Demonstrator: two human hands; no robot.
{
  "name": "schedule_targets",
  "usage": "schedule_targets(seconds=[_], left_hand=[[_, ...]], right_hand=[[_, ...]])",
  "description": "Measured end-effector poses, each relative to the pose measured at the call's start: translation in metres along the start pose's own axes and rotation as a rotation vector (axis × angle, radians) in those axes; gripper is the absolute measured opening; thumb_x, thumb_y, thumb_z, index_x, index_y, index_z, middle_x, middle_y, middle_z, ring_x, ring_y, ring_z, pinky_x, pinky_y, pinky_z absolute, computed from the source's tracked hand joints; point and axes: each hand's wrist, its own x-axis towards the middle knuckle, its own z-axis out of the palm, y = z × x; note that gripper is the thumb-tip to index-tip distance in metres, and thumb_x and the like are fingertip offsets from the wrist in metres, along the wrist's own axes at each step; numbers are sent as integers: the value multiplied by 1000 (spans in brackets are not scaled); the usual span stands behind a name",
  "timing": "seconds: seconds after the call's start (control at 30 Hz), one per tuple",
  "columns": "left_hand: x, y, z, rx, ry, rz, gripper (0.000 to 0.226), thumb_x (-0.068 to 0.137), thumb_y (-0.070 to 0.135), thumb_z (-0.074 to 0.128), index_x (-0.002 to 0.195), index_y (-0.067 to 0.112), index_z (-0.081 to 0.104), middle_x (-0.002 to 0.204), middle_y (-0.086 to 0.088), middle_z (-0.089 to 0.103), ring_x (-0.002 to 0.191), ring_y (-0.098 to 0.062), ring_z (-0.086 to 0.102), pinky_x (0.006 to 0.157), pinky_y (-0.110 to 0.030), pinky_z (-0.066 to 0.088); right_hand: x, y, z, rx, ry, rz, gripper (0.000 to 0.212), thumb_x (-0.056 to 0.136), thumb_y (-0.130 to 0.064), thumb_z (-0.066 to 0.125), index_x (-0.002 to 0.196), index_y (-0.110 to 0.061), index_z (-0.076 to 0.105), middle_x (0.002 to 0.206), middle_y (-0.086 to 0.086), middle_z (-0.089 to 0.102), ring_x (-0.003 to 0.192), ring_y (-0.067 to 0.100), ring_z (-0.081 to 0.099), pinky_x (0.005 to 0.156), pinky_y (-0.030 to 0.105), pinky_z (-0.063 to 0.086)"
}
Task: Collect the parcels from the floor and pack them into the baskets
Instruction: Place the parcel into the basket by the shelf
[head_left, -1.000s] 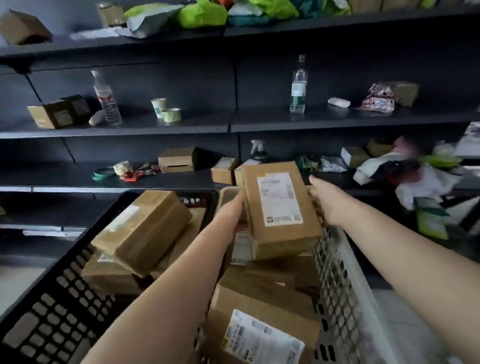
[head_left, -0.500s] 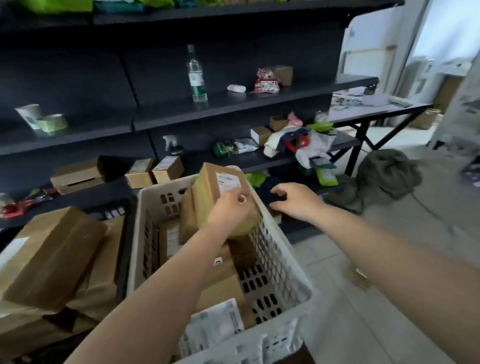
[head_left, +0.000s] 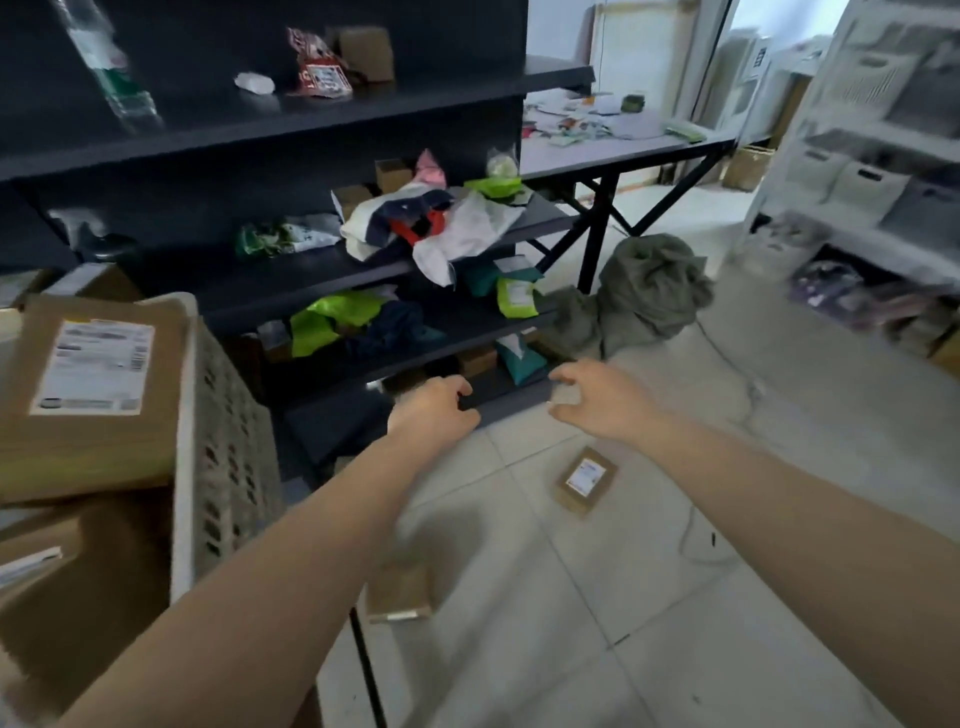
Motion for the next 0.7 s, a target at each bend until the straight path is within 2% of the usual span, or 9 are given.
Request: schedule_targets(seconds=[0.1,0.23,0.3,0.37,0.5,0.63,0.7], left_hand=[[36,22,34,16,-31,-23,42,89,29,51,130,23,48,132,-3,51,116,-24,51,97,-40,45],[102,32,86,-27,-83,-91,41,87,28,51,127,24,50,131,-2,52,116,-23,52,98,-36,44],[143,28,118,-43,-135,-117,39,86,28,50,126,24,51,130,-1,52,114,-21,52,91,-27,41],[186,21,157,-77,-169,-150,37,87,27,52,123,23,52,127,-3,53,110,-21,52,85,-26,39],[270,4,247,-118,-293,-229,39,89,25,54,127,20,51,131,-6,51,115,-25,51,98,-33,42],[356,-23,350,-96,-382,-280,42,89,29,51,130,21,47,133,-3,50,117,-23,51,98,-35,42],[395,-37,409,-110,-406,-313,42,89,31,51,130,21,46,132,-2,50,115,-22,52,96,-34,43]], right_hand=[[20,56,3,20,-29,62,48,85,-34,60,131,-22,50,129,3,54,117,22,50,88,30,39],[63,124,27,156,-100,204,48,85,-33,59,131,-22,49,132,1,53,117,20,51,92,30,40],[90,158,49,179,-148,252,47,86,-33,58,131,-21,49,132,0,53,117,19,51,90,30,41],[121,191,76,182,-192,295,44,86,-34,59,127,-20,52,129,-1,55,114,19,52,87,29,41],[183,261,148,242,-271,446,28,82,-32,62,107,-20,61,115,-1,63,102,18,58,77,28,43],[244,329,250,352,-345,541,32,85,-34,59,111,-16,63,115,3,64,104,22,59,82,28,47],[270,365,308,401,-403,616,31,87,-35,55,109,-14,62,110,6,65,103,24,59,78,27,45]])
